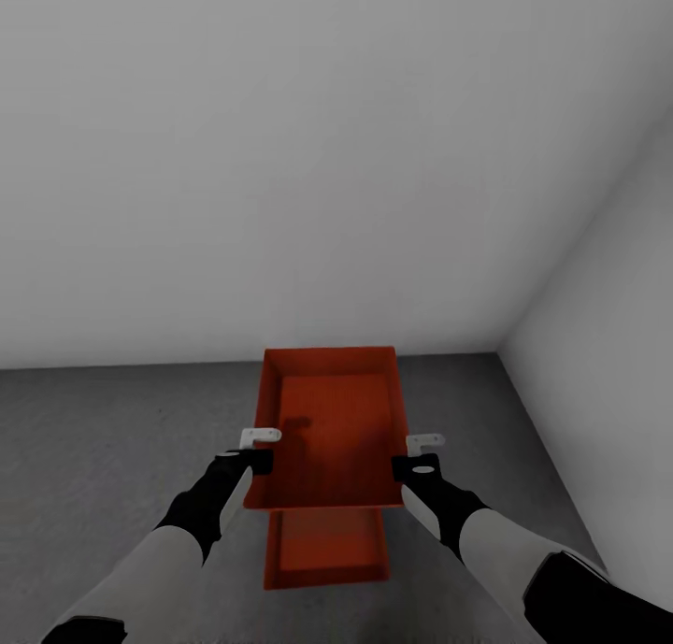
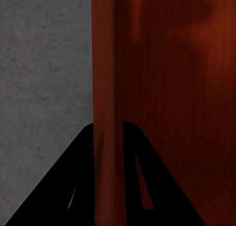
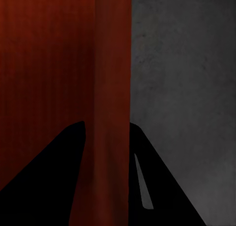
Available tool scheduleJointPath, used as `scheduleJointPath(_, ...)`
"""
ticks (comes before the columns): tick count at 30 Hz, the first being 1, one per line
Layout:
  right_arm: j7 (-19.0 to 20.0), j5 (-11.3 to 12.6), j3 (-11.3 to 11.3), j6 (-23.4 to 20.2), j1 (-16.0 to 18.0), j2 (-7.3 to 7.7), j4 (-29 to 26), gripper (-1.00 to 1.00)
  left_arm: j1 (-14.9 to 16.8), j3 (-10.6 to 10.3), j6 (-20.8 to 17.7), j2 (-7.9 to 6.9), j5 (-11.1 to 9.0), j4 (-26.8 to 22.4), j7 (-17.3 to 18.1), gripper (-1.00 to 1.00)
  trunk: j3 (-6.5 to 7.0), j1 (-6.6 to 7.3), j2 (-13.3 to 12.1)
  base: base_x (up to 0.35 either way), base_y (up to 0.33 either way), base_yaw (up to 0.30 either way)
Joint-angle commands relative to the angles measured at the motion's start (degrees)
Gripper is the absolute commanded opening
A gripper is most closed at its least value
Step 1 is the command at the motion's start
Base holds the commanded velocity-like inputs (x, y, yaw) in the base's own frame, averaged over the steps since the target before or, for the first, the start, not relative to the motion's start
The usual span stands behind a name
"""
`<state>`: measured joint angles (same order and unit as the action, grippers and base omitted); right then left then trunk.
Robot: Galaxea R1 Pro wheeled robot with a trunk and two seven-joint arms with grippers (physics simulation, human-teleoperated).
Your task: Move the two storage containers from the living room to the garage. In the garage, place one container on the floor and stack the other container on top of it (either order is fine).
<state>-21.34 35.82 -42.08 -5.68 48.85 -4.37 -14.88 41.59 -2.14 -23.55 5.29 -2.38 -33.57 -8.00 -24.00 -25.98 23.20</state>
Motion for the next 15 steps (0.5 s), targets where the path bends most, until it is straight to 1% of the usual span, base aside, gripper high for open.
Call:
scheduleJointPath(1,-4.21,-1.72,1.39,0.06,0.11,-0.03,-0.23,-1.0,-0.02,-0.41,-0.17,0.69,-1.49,0.53,-0.61,-1.0,-0.36,-0.25,0.52,0.0,0.0,0.0)
scheduleJointPath(15,-4.16,-1.72,1.39,0.06,0.11,-0.03,-0.23,-1.0,-0.02,-0.49,-0.18,0.69,-1.45,0.53,-0.18,-1.0,-4.17,-3.32,6.14,0.0,0.0,0.0)
